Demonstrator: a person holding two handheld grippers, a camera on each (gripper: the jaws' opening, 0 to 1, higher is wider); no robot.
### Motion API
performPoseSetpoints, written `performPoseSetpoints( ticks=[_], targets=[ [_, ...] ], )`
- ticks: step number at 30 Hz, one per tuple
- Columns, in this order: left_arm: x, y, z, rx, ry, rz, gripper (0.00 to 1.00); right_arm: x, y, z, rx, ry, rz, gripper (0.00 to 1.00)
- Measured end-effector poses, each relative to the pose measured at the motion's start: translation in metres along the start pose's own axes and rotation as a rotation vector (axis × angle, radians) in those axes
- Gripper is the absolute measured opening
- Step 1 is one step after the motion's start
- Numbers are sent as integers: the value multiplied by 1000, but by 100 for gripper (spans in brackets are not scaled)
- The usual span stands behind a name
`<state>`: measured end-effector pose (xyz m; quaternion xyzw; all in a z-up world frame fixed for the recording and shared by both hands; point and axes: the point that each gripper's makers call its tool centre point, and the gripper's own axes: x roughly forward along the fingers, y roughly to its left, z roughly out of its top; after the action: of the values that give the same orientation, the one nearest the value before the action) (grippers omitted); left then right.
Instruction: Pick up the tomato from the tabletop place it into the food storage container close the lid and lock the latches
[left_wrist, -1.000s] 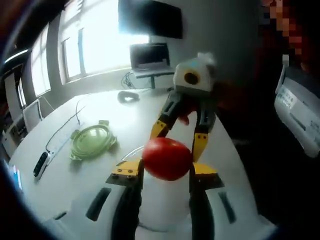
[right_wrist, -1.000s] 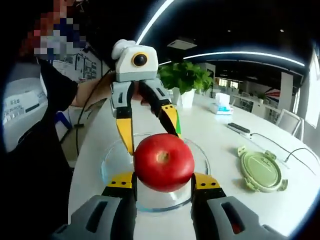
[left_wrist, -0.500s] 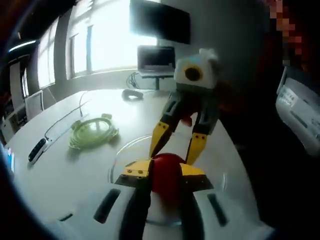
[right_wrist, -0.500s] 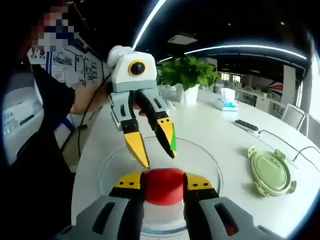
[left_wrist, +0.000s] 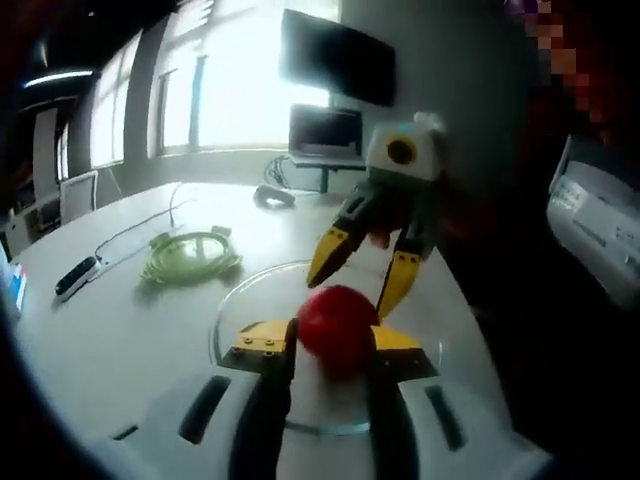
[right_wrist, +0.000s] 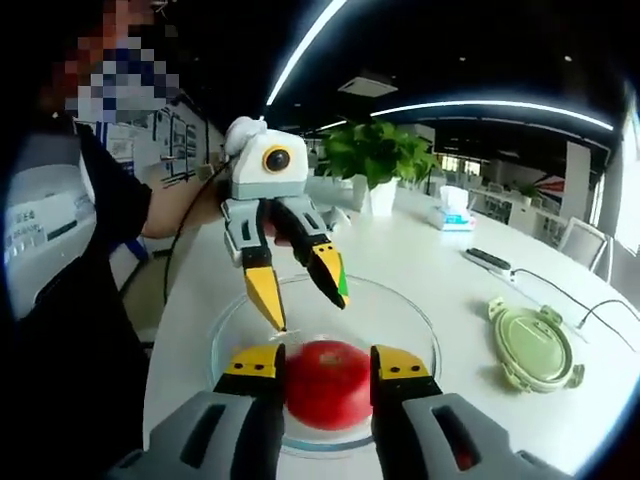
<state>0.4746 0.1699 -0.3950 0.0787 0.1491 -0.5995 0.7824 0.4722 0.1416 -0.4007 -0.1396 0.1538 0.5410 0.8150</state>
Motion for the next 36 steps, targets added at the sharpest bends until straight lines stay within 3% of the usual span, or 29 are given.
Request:
performPoseSetpoints(
  ticks=[2,3,6,9,12,18,20,23,29,36],
  targets=[
    [-2,-1,2,6,-24,14,24,-3,-2,2,7,-15,-13,29],
    [-4,-1,8,-4,-67,26,25,-4,-4,4,15,-31,-29,29],
    [-10,-1,9,-19,-101,51,27,-11,-15,10,89,-79,-84,30],
    [-16,3,15,-22,-154,105,29,-21,-31,18,160,-144,-145,31],
    [-22,8,21,-2,-203,181,31,-28,-47,17,199,-168,-203,31],
    [-27,3,27,73,-241,278,34,-33,-72,5,226,-160,-291,31],
    [-28,0,28,79,-251,285,33,-32,-87,0,290,-172,-318,31],
    [-30,1,29,82,-275,311,33,-28,-101,-9,308,-151,-330,29],
    [-32,12,28,67,-302,359,32,-30,-122,-14,305,-134,-377,28],
    [-30,26,28,70,-320,390,30,-41,-166,-18,354,-150,-464,28]
  ],
)
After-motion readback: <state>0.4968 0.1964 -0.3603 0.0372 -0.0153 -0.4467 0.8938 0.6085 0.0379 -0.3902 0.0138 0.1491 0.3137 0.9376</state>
